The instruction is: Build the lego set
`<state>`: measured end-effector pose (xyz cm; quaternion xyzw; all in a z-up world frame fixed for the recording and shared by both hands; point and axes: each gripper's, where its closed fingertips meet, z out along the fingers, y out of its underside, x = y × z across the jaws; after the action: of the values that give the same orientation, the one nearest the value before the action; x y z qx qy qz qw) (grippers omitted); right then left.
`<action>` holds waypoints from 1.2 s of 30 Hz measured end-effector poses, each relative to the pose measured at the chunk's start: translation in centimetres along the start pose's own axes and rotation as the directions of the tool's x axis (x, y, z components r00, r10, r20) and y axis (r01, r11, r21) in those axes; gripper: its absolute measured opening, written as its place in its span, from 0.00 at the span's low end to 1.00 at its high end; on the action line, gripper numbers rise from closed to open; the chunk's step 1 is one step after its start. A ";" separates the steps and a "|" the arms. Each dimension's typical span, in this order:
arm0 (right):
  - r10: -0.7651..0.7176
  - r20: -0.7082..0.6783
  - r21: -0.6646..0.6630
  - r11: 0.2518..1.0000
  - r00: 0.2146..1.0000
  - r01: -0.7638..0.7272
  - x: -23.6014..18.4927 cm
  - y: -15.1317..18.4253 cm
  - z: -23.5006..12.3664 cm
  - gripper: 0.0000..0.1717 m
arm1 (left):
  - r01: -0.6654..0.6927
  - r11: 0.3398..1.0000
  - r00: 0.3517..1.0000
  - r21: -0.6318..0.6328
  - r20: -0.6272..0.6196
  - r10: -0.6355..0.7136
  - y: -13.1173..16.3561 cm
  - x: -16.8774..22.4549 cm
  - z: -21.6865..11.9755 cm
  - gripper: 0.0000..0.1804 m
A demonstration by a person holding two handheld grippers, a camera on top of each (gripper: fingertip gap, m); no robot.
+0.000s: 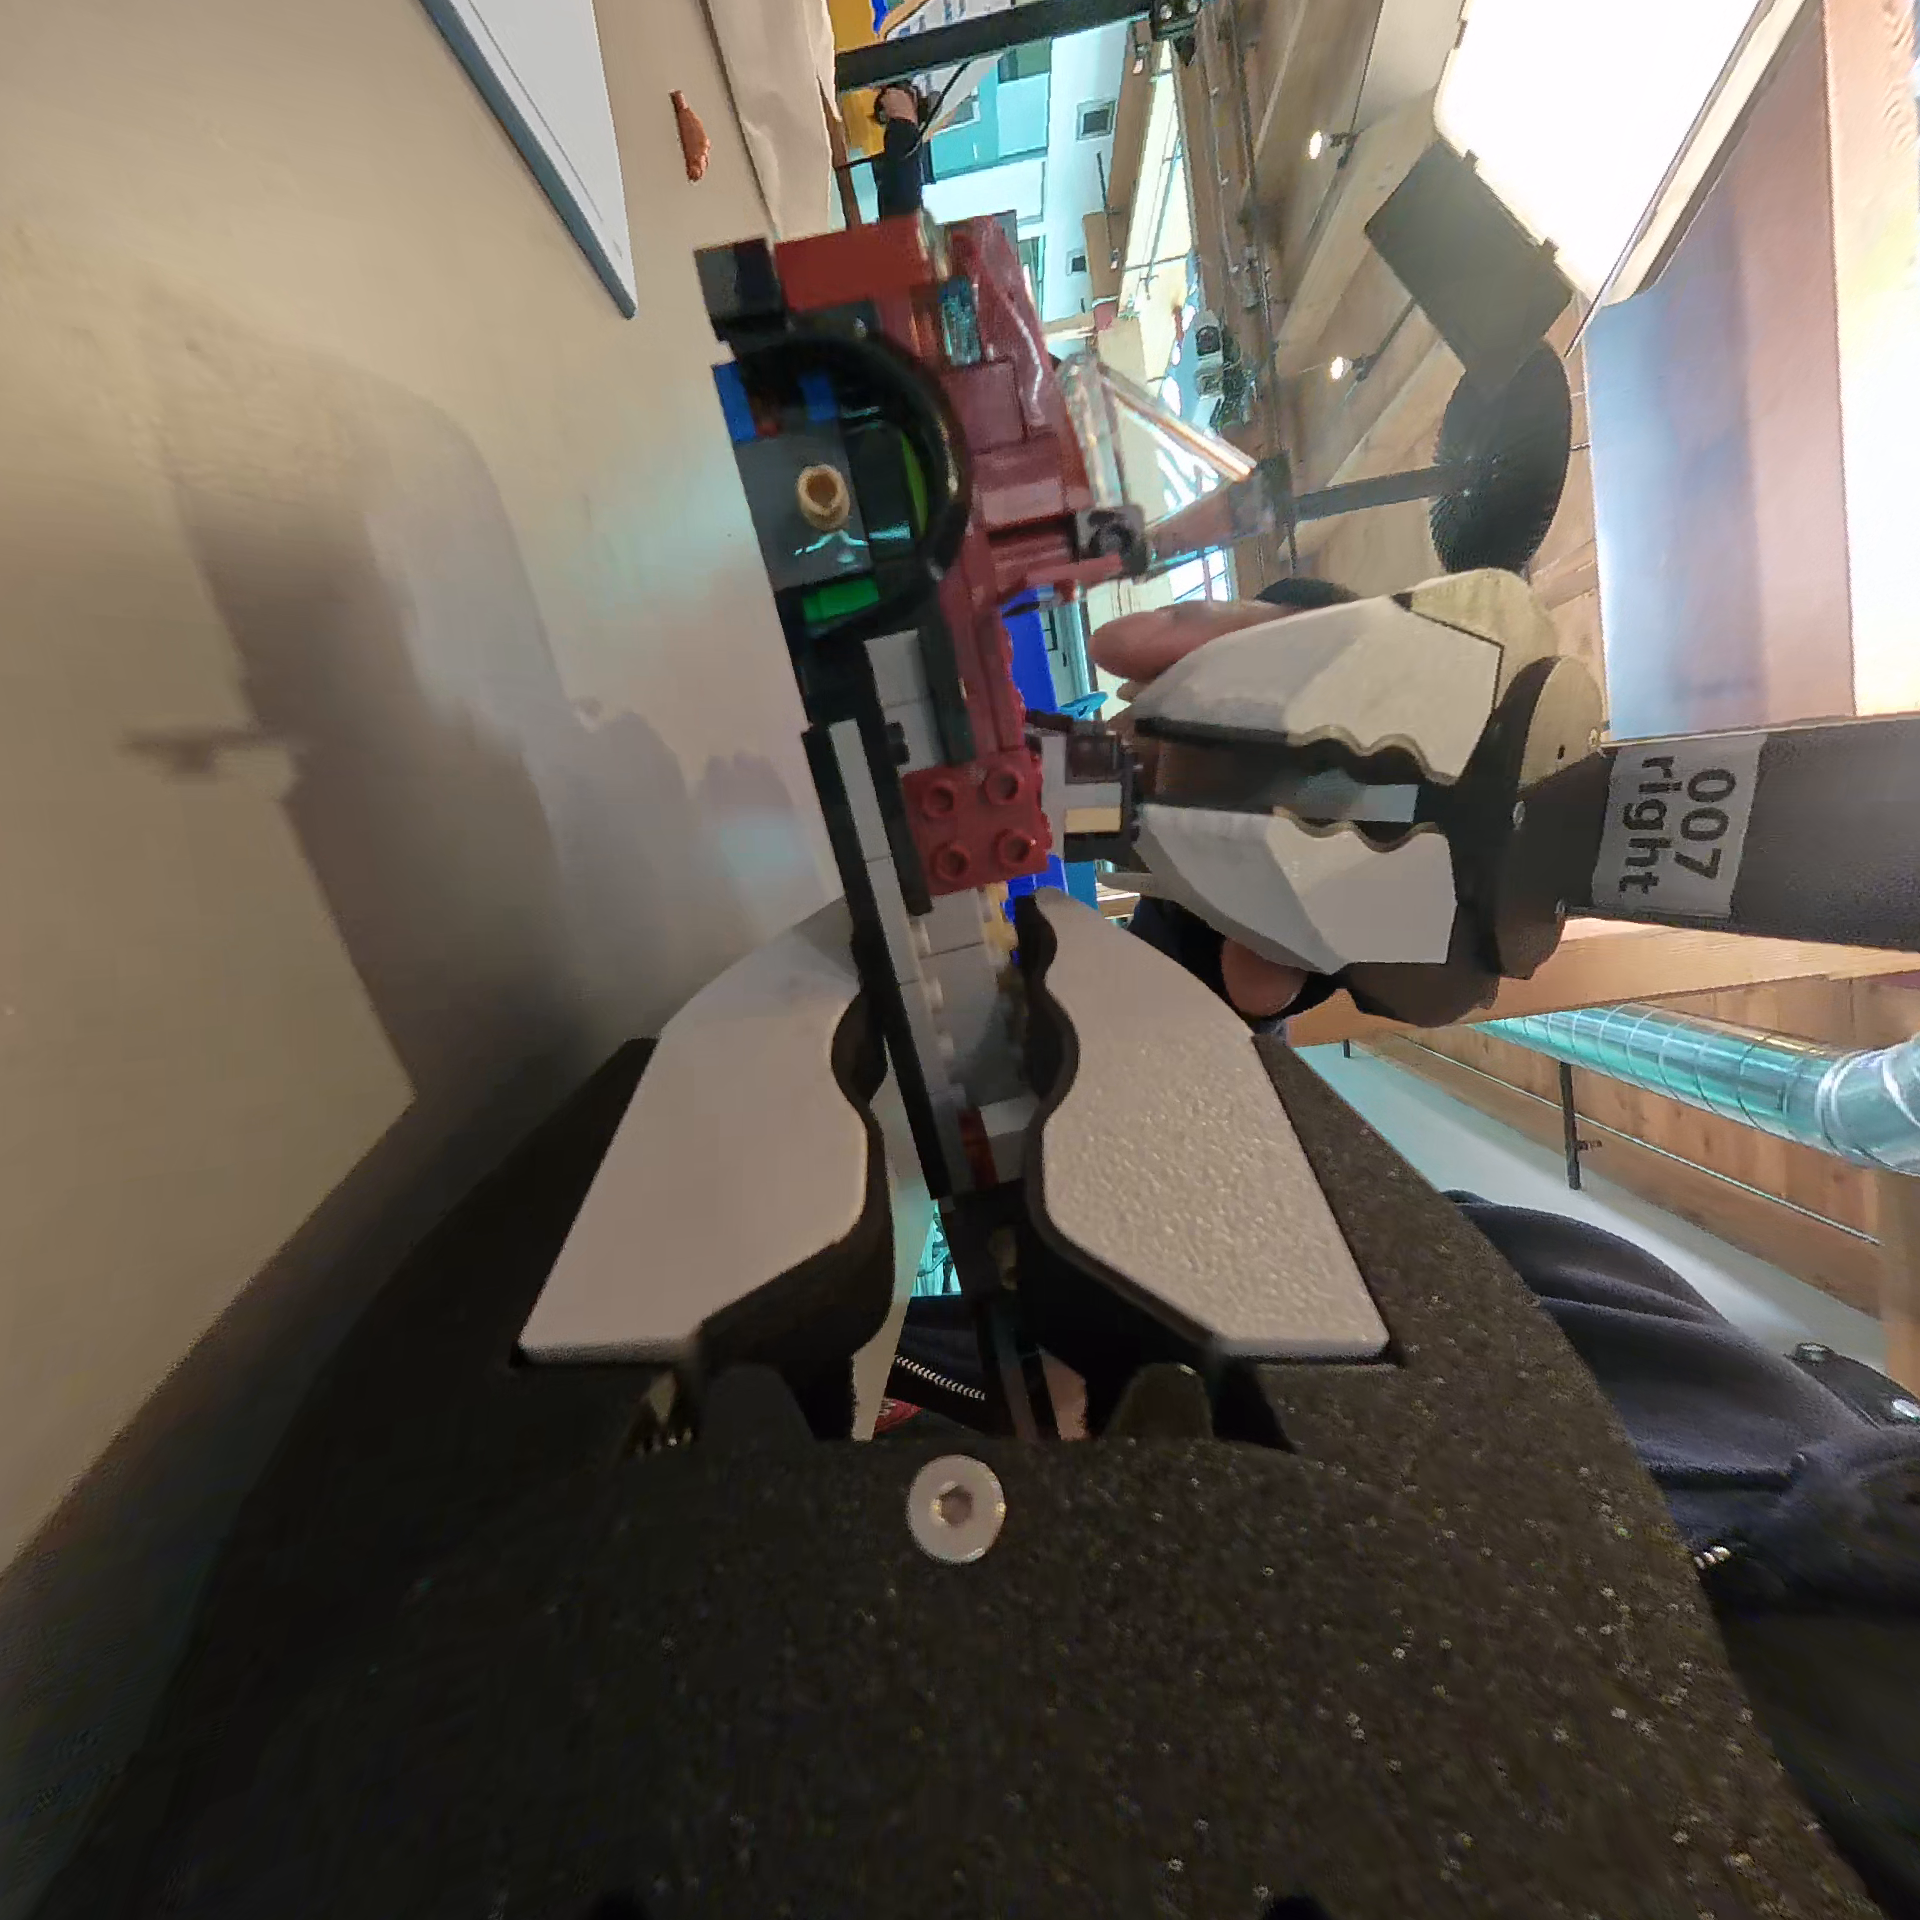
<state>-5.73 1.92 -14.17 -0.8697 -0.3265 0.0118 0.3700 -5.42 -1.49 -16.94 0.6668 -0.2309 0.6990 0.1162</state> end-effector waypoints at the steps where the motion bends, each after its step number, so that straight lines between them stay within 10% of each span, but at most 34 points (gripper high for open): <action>1: 0.006 0.005 -0.001 1.000 1.000 -0.006 0.1 0.0 -0.1 0.07 | -0.003 1.000 1.000 0.004 -0.002 0.003 -0.1 0.1 -0.1 0.13; 36: -0.032 0.076 -0.129 0.991 0.997 0.041 -0.8 0.4 0.8 0.10 | -0.053 0.998 0.998 -0.023 0.013 0.054 0.4 0.2 0.1 0.13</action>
<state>-6.36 1.77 -15.19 -0.8848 -0.3558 0.0157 0.3004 -5.54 -1.88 -16.85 0.6636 -0.2571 0.6949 0.1034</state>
